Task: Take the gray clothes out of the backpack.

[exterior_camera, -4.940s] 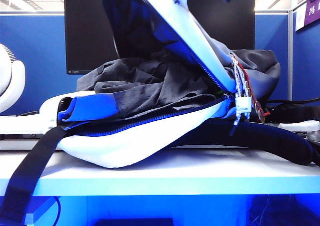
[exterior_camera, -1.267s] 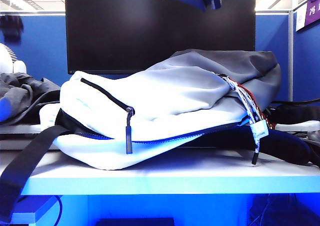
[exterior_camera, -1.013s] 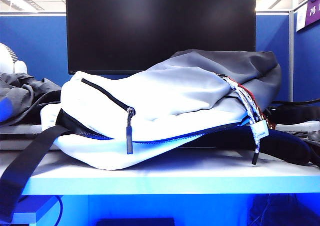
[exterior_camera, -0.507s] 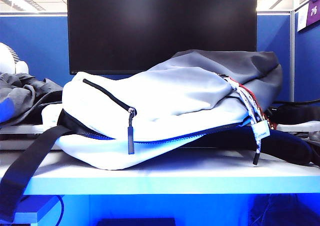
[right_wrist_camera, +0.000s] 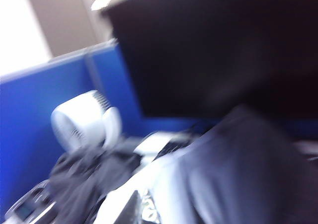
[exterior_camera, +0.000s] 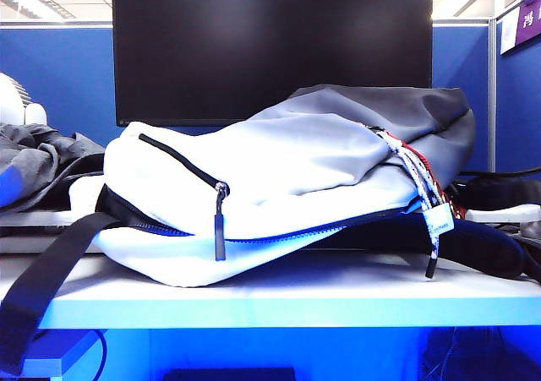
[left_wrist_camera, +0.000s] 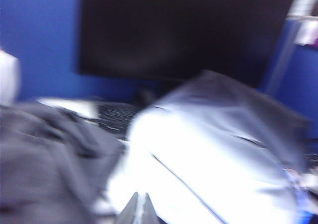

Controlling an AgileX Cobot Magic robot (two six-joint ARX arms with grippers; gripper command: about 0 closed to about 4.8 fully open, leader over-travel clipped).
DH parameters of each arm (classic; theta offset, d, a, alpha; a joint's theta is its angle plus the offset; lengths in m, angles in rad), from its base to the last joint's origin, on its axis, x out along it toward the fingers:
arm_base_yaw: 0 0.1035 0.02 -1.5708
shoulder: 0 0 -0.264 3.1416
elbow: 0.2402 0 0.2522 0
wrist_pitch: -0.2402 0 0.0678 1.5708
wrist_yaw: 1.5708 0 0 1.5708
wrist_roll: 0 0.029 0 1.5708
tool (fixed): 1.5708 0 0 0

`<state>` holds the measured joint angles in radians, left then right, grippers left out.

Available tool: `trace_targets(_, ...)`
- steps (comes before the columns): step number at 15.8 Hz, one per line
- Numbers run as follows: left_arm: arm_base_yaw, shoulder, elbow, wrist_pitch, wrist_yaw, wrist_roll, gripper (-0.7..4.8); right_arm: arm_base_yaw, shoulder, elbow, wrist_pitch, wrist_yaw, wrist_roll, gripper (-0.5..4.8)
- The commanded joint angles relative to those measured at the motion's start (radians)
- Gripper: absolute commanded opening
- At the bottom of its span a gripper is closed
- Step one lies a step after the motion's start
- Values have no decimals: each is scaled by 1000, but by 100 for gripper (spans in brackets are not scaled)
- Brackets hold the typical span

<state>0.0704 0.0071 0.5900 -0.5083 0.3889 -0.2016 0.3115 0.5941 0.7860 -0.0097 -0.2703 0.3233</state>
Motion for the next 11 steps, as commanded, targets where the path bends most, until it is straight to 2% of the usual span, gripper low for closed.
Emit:
trace_targets(1,0,-3,-121,110,84,-122,-6,1,-207,-128,-15,91,-2,-6)
trace_targets(5,0,-3,-285,274,123,-147,-6,0,-597,-364,-136,213,-3,-6)
trace_targets(7,0,-3,-327,285,76,-169,-6,1,-578,-409,-177,201,-3,-6)
trace_targets(9,0,-3,-355,294,37,-170,-6,0,-576,-496,-110,217,-3,-6)
trace_targets(11,0,-4,-375,313,2,-172,-6,0,-575,-616,21,277,-4,-6)
